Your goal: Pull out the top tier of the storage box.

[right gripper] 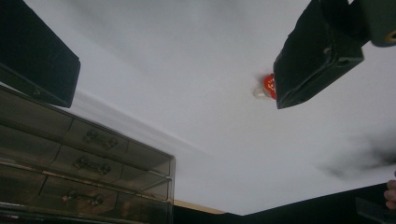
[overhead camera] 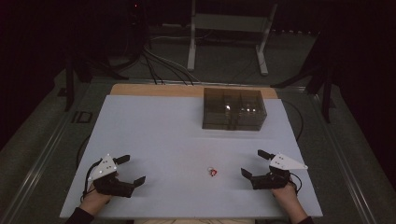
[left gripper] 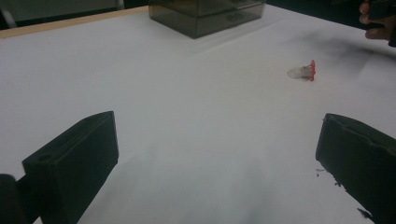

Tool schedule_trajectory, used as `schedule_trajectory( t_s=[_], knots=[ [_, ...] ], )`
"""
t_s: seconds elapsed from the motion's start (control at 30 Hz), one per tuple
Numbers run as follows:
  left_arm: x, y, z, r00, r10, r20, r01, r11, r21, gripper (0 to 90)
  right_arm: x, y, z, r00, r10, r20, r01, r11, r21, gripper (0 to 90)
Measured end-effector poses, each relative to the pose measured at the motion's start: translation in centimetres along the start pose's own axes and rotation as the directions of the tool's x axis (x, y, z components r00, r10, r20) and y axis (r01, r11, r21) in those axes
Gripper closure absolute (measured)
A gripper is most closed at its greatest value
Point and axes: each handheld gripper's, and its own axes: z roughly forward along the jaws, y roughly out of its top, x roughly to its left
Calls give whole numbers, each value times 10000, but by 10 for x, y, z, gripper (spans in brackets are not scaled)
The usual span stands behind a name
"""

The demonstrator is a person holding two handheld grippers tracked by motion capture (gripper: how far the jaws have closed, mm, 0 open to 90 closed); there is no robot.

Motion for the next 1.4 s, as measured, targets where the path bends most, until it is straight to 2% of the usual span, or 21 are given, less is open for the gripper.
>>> schedule_trajectory(
  t_s=[0.17, 0.53, 0.77, 1.03, 1.4],
  knots=[
    [1, 1, 0, 9999, -118, -59, 118, 9999, -48, 0, 0, -2, -1, 10000, -70, 3, 70, 9999, 128, 7],
    [-1, 2, 2, 10000, 6, 29, -6, 9999, 123, 0, 3, -4, -7, 9999, -75, -149, 77, 9998, 200, 7],
    [1, 0, 4, 9999, -97, 36, 95, 9995, 295, 0, 3, -6, -3, 9998, -40, 211, 34, 9995, 314, 7],
    [1, -1, 0, 9996, -288, -53, 290, 9988, 396, 0, 6, -5, 3, 9984, -305, 471, 274, 9976, 638, 7],
    [1, 0, -4, 9992, -366, -170, 371, 9989, 295, 0, 11, -3, 7, 9997, -211, 88, 202, 9951, 964, 7]
  ],
)
